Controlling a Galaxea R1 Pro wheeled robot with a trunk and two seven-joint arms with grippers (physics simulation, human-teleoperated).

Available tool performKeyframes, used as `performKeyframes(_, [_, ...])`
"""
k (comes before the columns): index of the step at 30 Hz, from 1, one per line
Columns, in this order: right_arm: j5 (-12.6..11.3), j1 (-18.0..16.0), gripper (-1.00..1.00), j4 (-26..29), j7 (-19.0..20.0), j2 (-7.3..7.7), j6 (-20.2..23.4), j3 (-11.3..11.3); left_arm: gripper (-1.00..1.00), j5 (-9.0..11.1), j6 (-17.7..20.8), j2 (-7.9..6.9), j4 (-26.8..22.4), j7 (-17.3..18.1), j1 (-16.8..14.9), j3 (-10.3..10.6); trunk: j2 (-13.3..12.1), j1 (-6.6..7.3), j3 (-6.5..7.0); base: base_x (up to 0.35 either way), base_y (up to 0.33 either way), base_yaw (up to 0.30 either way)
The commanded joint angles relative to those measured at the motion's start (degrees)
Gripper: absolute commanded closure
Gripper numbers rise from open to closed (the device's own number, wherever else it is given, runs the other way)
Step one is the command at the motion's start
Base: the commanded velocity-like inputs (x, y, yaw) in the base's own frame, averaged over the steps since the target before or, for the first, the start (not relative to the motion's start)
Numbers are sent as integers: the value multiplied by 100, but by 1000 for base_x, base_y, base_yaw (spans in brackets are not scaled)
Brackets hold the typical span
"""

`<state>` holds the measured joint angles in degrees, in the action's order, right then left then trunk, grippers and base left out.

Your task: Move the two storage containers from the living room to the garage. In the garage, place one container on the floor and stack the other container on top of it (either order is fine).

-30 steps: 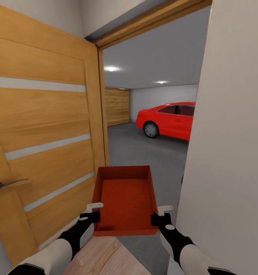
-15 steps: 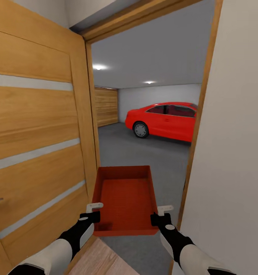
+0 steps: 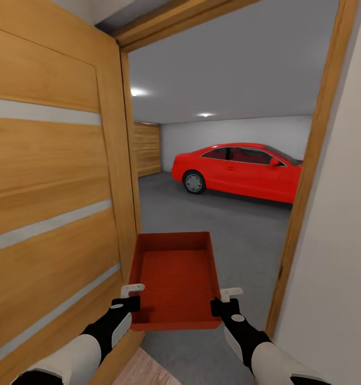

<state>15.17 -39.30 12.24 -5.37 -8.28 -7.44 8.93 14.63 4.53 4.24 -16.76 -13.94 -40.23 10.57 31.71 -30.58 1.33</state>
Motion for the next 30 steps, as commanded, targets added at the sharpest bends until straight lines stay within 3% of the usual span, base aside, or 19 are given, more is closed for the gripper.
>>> performKeyframes(1, [39, 1, 100, -20, 101, -172, -20, 99, 100, 0, -312, -2, -116, -83, -2, -162, 3, -4, -2, 250, 213, -244])
performKeyframes(22, [38, 1, 100, -20, 99, -172, -20, 97, 100, -4, -312, -2, -117, -85, -2, -161, 3, -4, -2, 245, 205, -255])
performKeyframes(30, [38, 1, 100, -20, 104, -172, -20, 97, 100, -4, -312, -2, -116, -91, -2, -161, 3, -4, -2, 118, 74, -256])
